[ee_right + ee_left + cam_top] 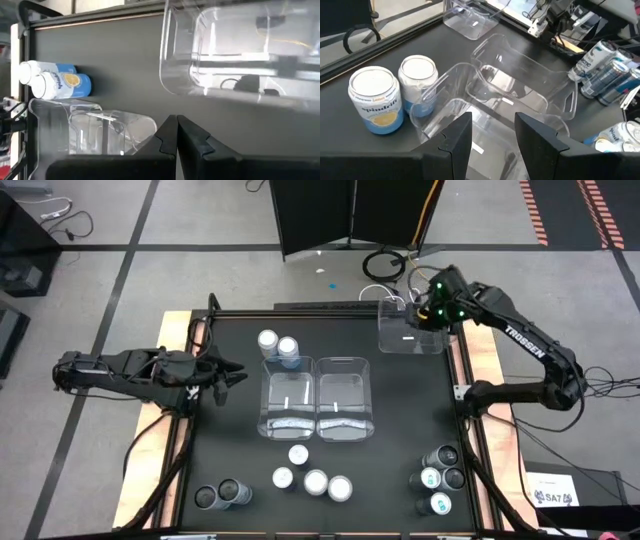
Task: Sort soda cans
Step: Move the transparent bins to the center
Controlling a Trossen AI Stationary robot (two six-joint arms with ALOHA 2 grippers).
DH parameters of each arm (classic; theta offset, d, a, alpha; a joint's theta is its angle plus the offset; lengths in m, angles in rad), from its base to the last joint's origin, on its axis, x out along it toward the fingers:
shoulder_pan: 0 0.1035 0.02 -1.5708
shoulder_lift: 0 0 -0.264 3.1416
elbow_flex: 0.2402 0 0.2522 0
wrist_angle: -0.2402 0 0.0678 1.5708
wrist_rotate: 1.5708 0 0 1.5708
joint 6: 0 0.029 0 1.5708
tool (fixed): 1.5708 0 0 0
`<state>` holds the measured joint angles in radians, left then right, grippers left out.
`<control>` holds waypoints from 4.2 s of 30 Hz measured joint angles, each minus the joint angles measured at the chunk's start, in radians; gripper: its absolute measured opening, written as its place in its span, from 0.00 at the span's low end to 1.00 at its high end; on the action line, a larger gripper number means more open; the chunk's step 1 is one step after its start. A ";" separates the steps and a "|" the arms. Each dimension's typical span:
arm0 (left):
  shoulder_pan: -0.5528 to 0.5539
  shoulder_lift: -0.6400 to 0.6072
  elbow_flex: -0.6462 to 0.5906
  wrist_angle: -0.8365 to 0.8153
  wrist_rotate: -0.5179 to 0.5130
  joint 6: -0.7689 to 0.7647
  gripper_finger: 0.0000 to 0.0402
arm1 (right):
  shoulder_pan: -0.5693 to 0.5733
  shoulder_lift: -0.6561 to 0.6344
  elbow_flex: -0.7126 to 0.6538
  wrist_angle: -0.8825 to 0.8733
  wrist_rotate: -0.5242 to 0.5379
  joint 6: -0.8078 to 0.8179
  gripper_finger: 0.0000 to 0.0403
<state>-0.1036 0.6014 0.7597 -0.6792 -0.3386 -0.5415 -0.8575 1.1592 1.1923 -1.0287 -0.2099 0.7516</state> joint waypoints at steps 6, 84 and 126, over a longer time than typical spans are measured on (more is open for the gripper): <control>0.000 0.000 0.000 0.023 -0.003 -0.001 0.39 | -0.134 0.064 0.000 -0.002 -0.101 -0.159 0.00; 0.000 0.000 0.000 0.068 -0.003 -0.003 0.39 | -0.155 0.173 0.000 0.020 -0.022 -0.283 0.86; -0.001 0.000 0.000 0.077 -0.085 0.050 0.39 | 0.234 0.111 -0.324 0.150 0.401 1.322 0.86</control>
<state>-0.1043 0.6018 0.7597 -0.6024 -0.4235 -0.4916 -0.6235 1.2697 0.8682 -0.8788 0.1913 2.0734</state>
